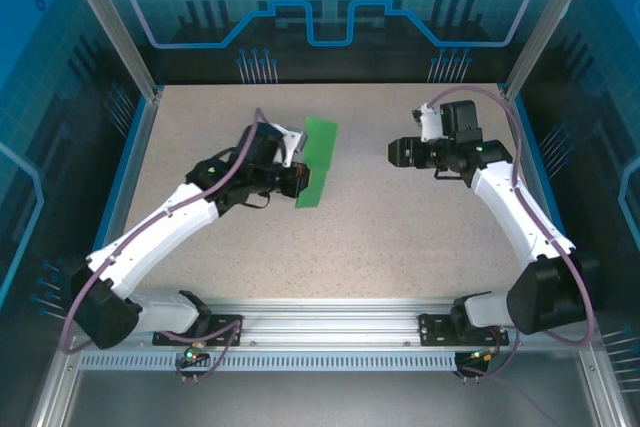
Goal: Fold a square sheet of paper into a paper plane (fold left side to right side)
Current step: Turn over the paper at the center of the table.
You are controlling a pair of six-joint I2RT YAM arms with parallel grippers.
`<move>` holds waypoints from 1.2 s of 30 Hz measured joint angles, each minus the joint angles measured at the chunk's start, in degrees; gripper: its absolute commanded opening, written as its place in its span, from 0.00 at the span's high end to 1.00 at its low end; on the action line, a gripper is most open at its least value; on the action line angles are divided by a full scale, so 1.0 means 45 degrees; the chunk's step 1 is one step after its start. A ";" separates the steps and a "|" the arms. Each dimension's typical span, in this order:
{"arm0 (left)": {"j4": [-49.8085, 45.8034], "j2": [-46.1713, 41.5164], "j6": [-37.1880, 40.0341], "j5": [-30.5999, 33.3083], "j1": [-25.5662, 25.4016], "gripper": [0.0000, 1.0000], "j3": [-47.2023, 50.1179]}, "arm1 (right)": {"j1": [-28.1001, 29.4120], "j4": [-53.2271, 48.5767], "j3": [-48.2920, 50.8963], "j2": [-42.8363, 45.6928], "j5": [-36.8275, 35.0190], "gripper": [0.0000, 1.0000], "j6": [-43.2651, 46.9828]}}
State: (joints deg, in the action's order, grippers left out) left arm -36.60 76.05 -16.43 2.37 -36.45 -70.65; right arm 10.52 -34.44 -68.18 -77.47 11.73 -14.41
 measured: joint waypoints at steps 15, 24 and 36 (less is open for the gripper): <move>-0.7499 0.7232 -0.4988 0.8675 -0.2370 1.00 -0.3891 | -0.0282 -0.1938 0.0005 0.0049 -0.3434 0.06 -0.0219; -0.7417 0.9530 -0.5629 0.6630 -0.2370 1.00 -0.4721 | -0.0355 -0.1987 0.0432 0.0656 -0.3419 0.04 -0.0223; -0.5620 1.0792 -0.4483 0.2667 -0.2103 0.81 -0.6373 | -0.0427 -0.1909 0.0942 0.0986 -0.3036 0.04 -0.0223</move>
State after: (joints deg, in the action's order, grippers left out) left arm -61.89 124.62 -36.60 14.37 -45.91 -99.33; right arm 8.60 -43.03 -63.94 -73.03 -1.93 -15.42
